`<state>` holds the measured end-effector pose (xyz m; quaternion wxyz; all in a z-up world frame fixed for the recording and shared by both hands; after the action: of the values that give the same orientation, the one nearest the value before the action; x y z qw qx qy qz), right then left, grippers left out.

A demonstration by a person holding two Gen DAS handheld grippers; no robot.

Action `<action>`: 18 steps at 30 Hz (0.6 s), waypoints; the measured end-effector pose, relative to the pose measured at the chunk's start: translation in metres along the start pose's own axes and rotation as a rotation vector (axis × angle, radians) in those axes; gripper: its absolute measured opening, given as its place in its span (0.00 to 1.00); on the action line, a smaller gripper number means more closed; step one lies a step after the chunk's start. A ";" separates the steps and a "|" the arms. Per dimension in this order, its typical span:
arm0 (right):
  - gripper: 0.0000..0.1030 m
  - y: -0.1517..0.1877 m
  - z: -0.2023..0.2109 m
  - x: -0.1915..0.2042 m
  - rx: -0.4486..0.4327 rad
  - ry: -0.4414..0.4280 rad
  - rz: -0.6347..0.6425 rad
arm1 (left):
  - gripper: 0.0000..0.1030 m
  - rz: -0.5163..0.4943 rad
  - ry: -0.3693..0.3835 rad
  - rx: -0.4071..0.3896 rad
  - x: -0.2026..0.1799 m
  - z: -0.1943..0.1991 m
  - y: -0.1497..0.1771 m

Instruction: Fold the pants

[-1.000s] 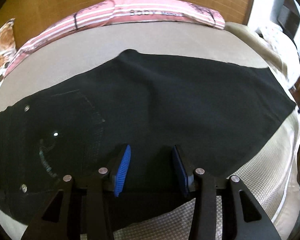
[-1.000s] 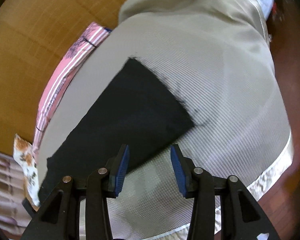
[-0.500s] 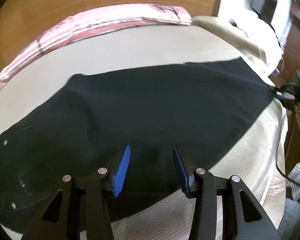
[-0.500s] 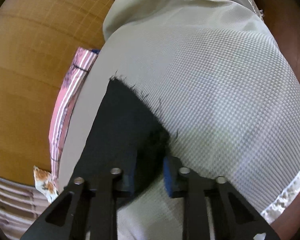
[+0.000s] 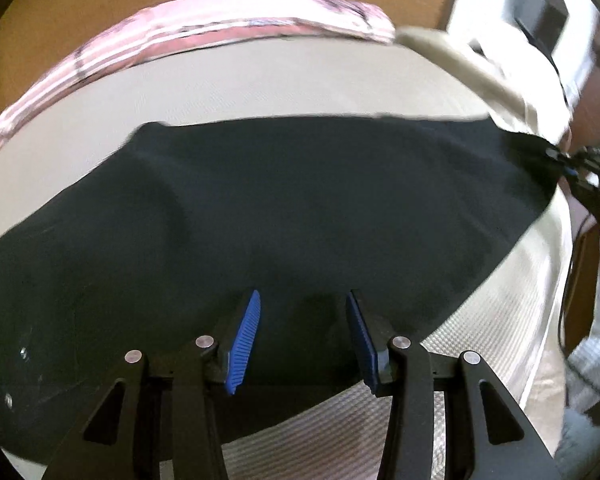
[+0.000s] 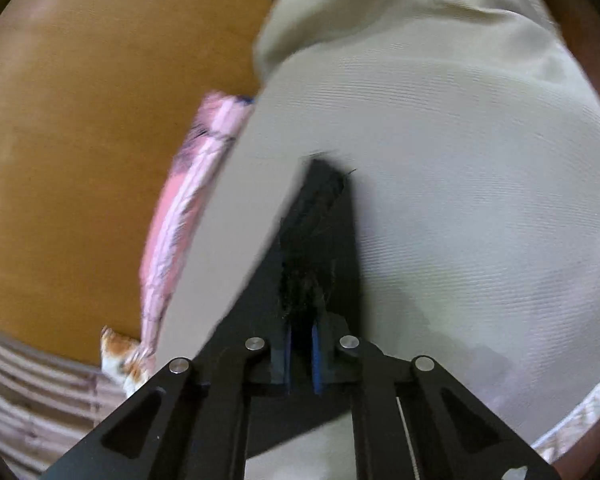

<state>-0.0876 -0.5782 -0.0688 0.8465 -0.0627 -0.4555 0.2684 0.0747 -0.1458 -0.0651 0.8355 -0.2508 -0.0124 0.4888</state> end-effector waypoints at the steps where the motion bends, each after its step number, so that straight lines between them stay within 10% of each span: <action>1: 0.08 0.001 -0.004 0.012 0.008 -0.015 0.021 | 0.45 0.028 0.003 -0.013 0.007 0.005 -0.002; 10: 0.08 0.037 -0.093 0.169 0.179 -0.209 0.225 | 0.46 0.295 -0.004 -0.164 0.096 0.077 -0.017; 18: 0.08 0.156 -0.176 0.276 0.451 -0.310 0.459 | 0.46 0.439 -0.012 -0.218 0.151 0.113 0.008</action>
<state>0.1136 -0.2809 -0.0215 0.6773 0.0665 -0.4821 0.5517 0.1167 0.0274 -0.0034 0.6770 -0.3334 -0.0153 0.6559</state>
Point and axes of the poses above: each gripper's, at about its wrist camera, not at the fingertips, and z roughly against the way its jaws point, x to its left, y to its underside, the point moved 5 cm from there along -z, roughly the way its jaws point, and after that the axes turned 10 degrees about z, right-handed, at the moved point
